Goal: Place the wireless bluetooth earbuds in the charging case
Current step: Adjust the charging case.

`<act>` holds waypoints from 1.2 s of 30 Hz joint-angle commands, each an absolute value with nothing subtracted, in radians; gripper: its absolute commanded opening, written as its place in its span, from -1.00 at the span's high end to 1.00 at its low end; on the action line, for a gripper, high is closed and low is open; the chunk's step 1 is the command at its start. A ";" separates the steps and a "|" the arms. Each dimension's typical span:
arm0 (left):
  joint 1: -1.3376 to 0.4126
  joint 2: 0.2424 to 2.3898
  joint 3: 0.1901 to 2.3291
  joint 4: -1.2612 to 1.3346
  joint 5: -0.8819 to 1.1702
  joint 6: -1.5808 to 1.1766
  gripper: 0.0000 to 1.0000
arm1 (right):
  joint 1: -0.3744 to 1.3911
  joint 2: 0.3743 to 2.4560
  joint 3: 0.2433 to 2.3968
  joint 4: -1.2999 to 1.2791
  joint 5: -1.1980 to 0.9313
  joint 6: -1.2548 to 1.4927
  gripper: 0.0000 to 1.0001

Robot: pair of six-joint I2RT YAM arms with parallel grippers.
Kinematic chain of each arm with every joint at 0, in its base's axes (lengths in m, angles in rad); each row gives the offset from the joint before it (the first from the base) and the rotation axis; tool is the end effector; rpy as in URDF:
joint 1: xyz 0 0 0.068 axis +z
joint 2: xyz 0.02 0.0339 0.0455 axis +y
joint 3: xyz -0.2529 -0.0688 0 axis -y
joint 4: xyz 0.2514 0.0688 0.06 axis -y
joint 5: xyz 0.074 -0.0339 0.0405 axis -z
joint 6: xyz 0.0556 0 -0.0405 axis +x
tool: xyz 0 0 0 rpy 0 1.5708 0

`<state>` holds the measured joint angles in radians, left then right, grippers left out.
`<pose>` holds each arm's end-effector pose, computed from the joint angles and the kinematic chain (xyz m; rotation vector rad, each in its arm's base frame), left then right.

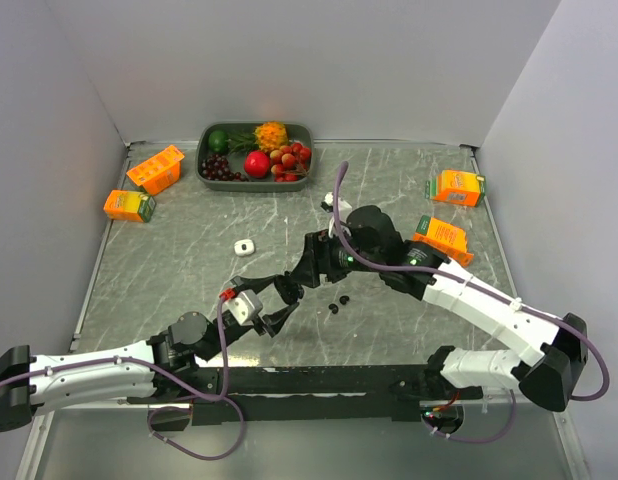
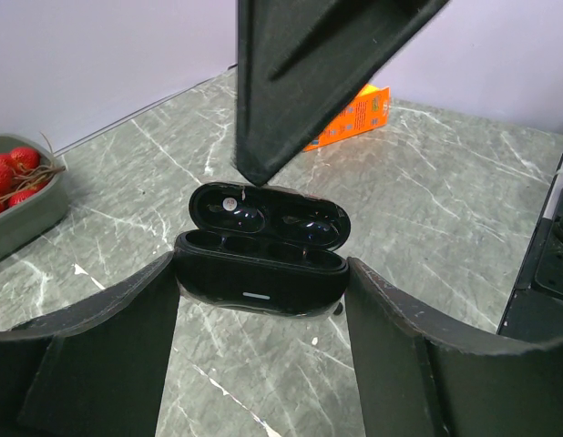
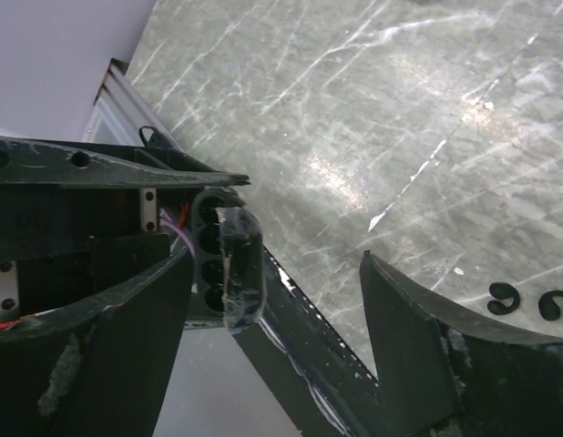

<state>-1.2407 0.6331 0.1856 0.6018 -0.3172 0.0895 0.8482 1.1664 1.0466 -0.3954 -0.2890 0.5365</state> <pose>0.0793 -0.1779 0.2279 0.6767 1.2983 -0.7216 0.1786 0.2265 0.3128 -0.5413 2.2073 1.0964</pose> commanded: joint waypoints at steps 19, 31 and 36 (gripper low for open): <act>-1.249 0.646 0.245 0.690 -0.299 0.115 0.98 | 0.858 1.226 1.117 -0.385 -0.364 0.500 -0.01; -1.247 0.634 0.238 0.664 -0.311 0.106 0.36 | 0.859 1.158 1.153 -0.439 -0.357 0.428 1.00; -1.247 0.635 0.242 0.654 -0.316 0.115 0.03 | 0.861 1.129 1.199 -0.497 -0.368 0.382 1.00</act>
